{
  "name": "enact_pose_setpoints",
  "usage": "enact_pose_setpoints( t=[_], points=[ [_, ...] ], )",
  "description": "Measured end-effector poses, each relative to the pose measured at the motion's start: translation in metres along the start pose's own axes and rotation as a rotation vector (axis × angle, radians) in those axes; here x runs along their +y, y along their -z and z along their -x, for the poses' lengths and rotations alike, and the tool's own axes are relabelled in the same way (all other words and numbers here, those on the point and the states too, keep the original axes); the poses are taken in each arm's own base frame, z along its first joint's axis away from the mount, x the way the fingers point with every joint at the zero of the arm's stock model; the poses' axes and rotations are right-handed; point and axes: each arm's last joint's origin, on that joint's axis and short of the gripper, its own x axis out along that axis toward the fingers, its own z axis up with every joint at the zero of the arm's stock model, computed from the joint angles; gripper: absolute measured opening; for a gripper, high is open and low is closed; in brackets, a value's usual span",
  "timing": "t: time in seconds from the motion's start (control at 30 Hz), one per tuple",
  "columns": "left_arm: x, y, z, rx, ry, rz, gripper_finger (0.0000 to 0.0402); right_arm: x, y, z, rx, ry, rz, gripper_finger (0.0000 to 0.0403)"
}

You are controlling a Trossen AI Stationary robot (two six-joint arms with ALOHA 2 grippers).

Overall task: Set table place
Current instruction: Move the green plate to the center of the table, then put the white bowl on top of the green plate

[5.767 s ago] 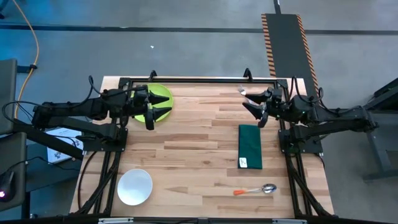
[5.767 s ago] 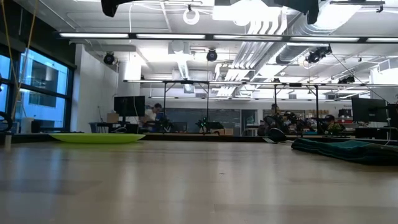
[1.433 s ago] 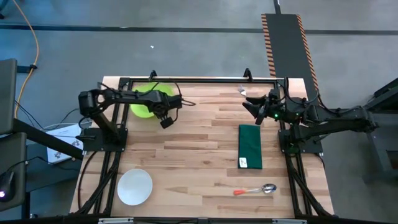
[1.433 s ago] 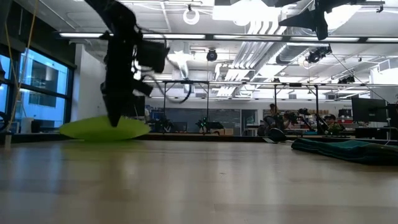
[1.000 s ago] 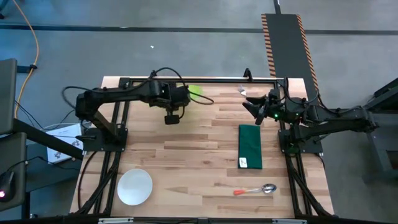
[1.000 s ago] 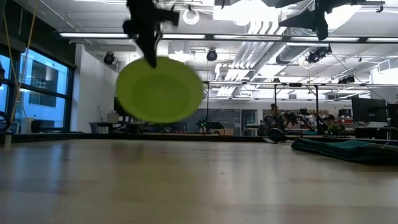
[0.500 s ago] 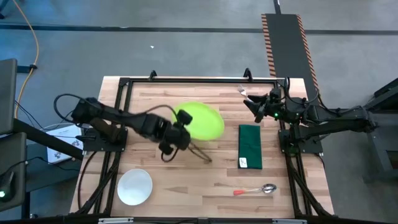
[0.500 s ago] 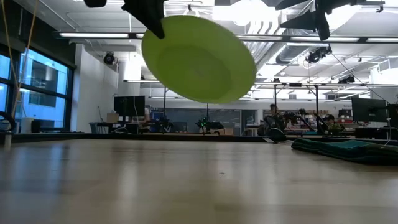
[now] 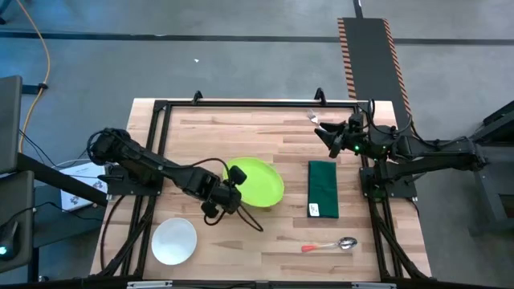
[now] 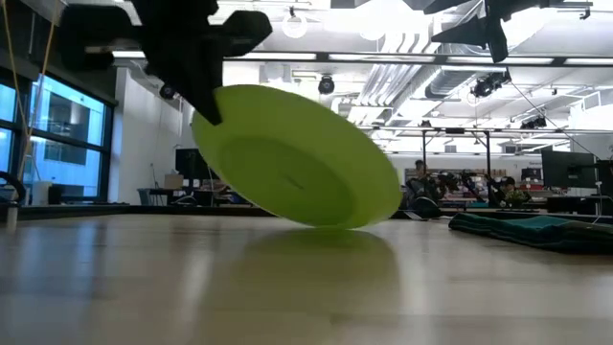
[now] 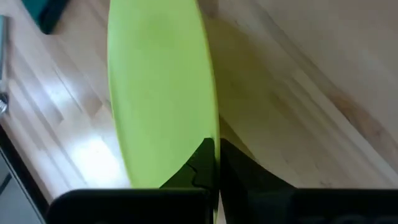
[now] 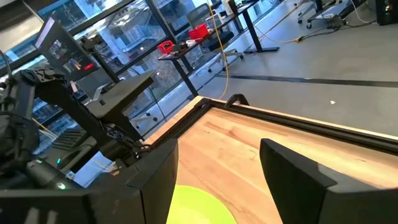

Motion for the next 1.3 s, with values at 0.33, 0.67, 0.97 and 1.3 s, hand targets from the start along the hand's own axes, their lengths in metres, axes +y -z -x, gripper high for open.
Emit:
enact_pose_setpoints(
  t=[0.33, 0.67, 0.97, 1.3],
  points=[
    [-0.017, 0.000, -0.031, -0.092, 0.116, 0.015, 0.0001, 0.000, 0.000, 0.000, 0.000, -0.001, 0.000, 0.0220],
    [-0.024, -0.002, -0.050, -0.063, 0.172, 0.013, 0.0040, 0.000, 0.000, 0.000, 0.001, -0.001, -0.025, 0.0220],
    [-0.025, -0.003, -0.054, -0.058, 0.188, 0.105, 0.0120, 0.000, 0.000, 0.000, 0.001, -0.001, -0.026, 0.0220],
    [-0.016, -0.001, -0.044, 0.039, 0.221, 0.158, 0.0171, 0.000, 0.000, 0.000, 0.001, -0.001, -0.025, 0.0220]
  ],
)
